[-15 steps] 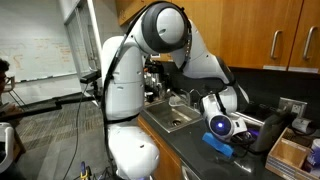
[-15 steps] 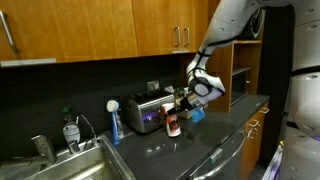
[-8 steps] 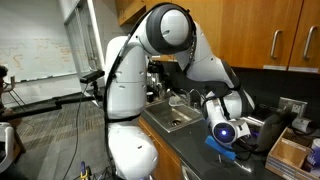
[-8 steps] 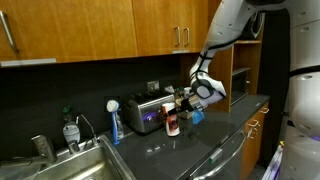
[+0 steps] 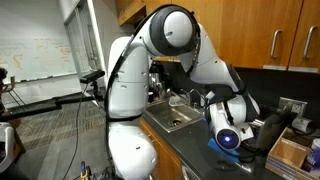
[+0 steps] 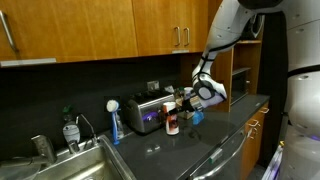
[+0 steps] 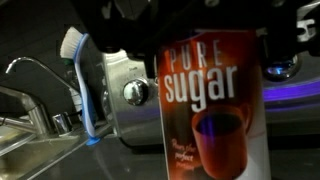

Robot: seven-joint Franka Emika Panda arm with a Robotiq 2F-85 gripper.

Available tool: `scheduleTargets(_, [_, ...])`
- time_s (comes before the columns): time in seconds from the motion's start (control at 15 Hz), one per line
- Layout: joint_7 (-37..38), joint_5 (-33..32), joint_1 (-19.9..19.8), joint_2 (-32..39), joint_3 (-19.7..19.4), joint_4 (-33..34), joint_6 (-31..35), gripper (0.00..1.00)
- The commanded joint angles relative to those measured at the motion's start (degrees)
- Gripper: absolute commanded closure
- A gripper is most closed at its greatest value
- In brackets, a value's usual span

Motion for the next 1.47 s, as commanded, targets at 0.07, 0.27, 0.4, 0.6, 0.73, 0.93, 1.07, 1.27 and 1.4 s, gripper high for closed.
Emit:
scheduleTargets(0.07, [-2.9, 0.2, -0.8, 4.2, -0.5, 1.7, 0.0, 0.00])
scheduleTargets(0.27, [-4.2, 0.8, -0.4, 5.5, -0.8, 2.1, 0.6, 0.00])
scheduleTargets(0.4, [-2.6, -0.3, -0.4, 4.6, -0.6, 1.1, 0.0, 0.00])
scheduleTargets(0.6, [-2.7, -0.3, -0.3, 5.1, -0.7, 1.5, 0.1, 0.00])
scheduleTargets(0.73, [-2.7, -0.3, -0.3, 5.1, -0.7, 1.6, 0.1, 0.00])
scheduleTargets(0.93, [-2.8, 0.0, -0.4, 4.4, -0.9, 1.2, 0.3, 0.00])
scheduleTargets(1.07, [-1.1, -0.5, -0.6, 2.1, -1.1, 0.0, 1.6, 0.00])
scheduleTargets(1.27, [1.8, -1.1, -1.0, -0.9, -1.6, -1.6, 3.2, 0.00])
scheduleTargets(1.4, [3.3, -0.9, -1.5, -3.0, -2.0, -2.5, 3.8, 0.00])
